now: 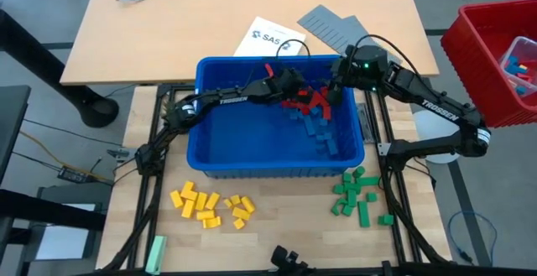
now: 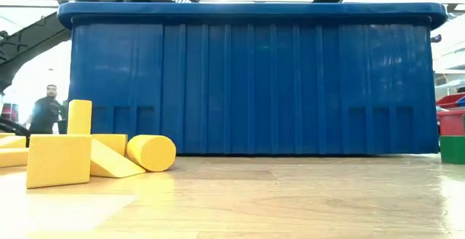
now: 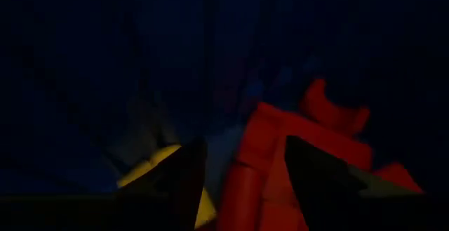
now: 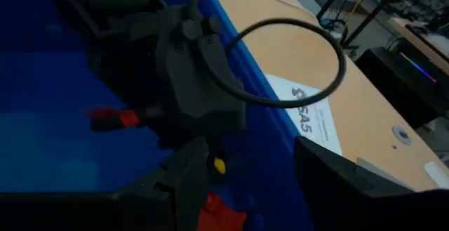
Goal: Sort blocks
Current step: Remove the yellow block from the blue bin
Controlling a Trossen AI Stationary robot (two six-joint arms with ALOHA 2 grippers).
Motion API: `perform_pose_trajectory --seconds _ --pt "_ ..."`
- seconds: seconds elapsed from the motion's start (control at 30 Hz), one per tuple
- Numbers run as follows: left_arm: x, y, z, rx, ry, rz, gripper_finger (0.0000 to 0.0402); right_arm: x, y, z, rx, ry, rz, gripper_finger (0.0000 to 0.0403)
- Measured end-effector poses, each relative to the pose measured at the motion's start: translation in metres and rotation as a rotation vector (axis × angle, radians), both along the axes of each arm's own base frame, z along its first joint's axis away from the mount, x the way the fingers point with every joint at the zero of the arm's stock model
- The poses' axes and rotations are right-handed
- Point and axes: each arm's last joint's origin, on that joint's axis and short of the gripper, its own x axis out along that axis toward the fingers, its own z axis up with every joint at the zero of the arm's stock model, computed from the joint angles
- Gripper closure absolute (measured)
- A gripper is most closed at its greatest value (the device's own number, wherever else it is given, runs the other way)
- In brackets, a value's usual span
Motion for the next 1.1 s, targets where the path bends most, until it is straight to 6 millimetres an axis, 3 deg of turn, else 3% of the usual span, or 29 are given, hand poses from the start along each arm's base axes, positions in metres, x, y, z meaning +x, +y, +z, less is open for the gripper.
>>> perform_pose_trajectory --seconds 0.2,0.37,0.53,0.83,0.97,1.1 --pt "0.002 0.001 -0.005 -0.015 0.002 -0.057 0.0199 0.001 -0.001 -0.014 0.023 0.039 0.0 0.0204" --pt "0.006 -0.001 0.031 -0.011 0.007 -0.165 0.0199 0.001 -0.001 -0.014 0.018 0.041 0.003 0.0204" --pt "-0.006 -0.018 0.086 0.105 0.167 -0.181 0.0199 0.001 -0.001 -0.014 0.037 0.024 -0.009 0.0204" --pt "-0.084 -0.048 0.175 0.229 0.245 -0.163 0.0199 0.011 -0.006 -0.01 0.13 -0.146 -0.075 0.0204" --pt "-0.119 -0.06 0.196 0.275 0.282 -0.14 0.0199 0.034 -0.014 -0.02 0.219 -0.202 -0.071 0.0204" --pt "-0.167 -0.076 0.213 0.297 0.309 -0.045 0.0199 0.07 -0.023 -0.033 0.3 -0.172 -0.077 0.0205"
